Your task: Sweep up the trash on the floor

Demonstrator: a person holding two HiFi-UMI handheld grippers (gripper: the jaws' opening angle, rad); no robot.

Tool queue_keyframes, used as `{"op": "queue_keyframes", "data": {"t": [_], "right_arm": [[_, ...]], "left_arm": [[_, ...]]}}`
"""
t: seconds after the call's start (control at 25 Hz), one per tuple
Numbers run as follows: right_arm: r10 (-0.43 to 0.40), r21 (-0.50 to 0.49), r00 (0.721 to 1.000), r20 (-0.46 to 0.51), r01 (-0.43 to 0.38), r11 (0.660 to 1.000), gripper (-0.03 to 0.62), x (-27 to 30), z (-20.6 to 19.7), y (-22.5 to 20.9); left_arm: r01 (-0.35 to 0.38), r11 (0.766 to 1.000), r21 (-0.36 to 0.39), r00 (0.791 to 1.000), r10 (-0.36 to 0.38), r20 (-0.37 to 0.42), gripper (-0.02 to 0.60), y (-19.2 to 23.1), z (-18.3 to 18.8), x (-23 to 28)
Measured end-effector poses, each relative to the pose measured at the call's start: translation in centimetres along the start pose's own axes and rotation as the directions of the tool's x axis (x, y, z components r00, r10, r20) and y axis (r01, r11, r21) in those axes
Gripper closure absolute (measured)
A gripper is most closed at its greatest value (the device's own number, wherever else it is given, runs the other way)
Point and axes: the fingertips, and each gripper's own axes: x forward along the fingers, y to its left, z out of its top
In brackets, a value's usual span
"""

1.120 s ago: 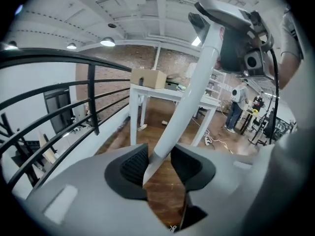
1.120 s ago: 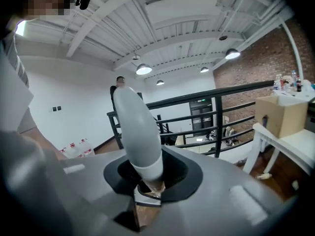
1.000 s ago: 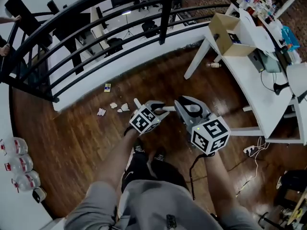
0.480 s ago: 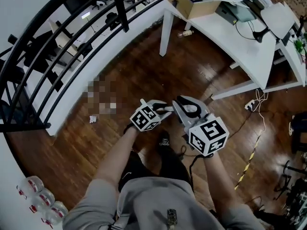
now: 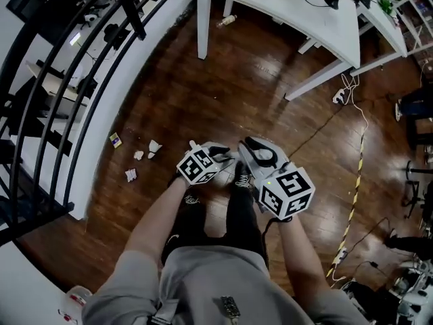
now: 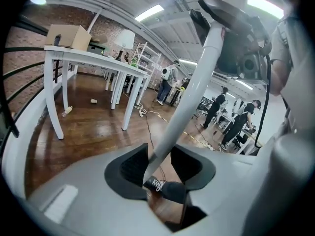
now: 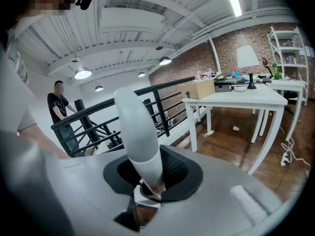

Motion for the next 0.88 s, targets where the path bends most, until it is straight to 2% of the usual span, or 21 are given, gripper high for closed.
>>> {"op": "queue_keyframes", "data": {"t": [0.24,0.52,0.68,0.88], "right_arm": [[0.018,-0.003,1.0,-0.001,-0.018,1.0,0.528,1.6,-1.4,5.2],[0.087,0.007,0.996,-0.015,-0.087,0.996,0.528,5.9,-1.0,9.2],[0.144,0.032,0.989,-0.034,-0.143,0.989,0.528,9.3,-0.6,11.1],[0.236,0.001,0.97,-0.066,-0.236,0.972,0.528,13.7,0.3,14.8]], "left_arm": [[-0.024,1.0,0.017,0.999,0.024,-0.025,0.435,0.4,-3.6,-4.3],[-0.098,0.995,-0.005,0.994,0.097,-0.041,0.434,3.8,-6.2,-9.6],[-0.165,0.986,-0.021,0.985,0.163,-0.064,0.433,6.9,-7.9,-13.2],[-0.257,0.964,-0.062,0.965,0.253,-0.071,0.43,10.6,-9.8,-18.0]]}}
